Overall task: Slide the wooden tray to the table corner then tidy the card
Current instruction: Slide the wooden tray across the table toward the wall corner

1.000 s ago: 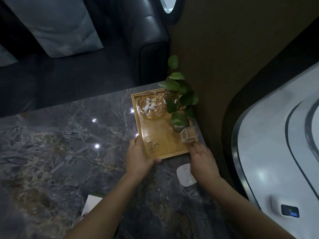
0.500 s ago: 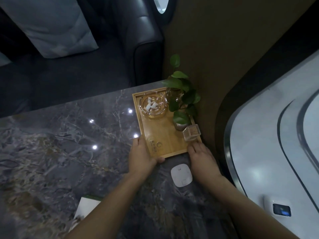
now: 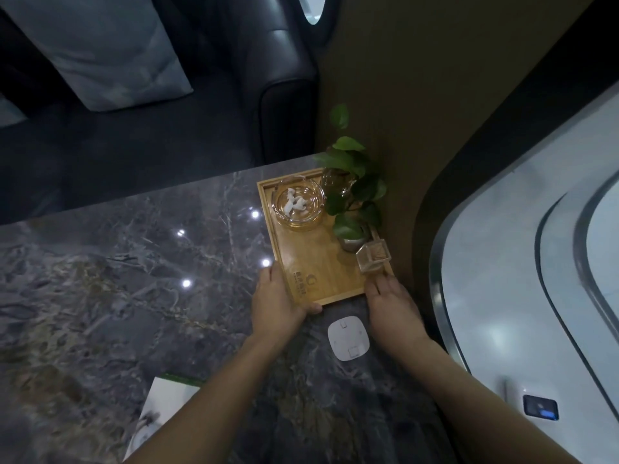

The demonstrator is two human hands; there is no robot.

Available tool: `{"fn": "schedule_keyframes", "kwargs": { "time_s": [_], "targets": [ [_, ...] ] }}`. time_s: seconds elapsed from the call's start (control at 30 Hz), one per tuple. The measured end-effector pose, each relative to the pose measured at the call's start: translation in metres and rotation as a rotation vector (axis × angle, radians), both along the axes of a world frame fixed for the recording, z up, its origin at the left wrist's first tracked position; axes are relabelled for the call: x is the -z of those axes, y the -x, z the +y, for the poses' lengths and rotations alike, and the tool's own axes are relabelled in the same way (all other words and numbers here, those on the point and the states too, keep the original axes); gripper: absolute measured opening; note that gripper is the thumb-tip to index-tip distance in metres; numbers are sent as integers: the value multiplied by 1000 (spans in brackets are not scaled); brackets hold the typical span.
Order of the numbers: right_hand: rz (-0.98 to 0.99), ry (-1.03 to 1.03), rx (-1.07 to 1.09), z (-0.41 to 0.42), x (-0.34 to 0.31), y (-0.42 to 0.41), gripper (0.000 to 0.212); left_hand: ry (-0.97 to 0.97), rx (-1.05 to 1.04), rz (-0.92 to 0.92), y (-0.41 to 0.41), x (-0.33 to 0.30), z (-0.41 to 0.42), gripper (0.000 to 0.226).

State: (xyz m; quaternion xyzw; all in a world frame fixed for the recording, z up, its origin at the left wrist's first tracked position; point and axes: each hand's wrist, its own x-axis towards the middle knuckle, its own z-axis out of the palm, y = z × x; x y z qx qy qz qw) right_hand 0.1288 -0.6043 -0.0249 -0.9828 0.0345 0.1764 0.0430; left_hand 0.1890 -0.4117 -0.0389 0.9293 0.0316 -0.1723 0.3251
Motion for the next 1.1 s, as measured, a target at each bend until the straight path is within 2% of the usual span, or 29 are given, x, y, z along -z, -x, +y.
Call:
{"fn": "schedule_keyframes", "kwargs": {
  "time_s": [0.73,1.1],
  "targets": [
    [6,0,31,2,2,33,42,21,41,16,32,0,3,112],
    [39,-34,103,11,-4,48,60,70,141,70,33,-6,17,109]
  ]
}}
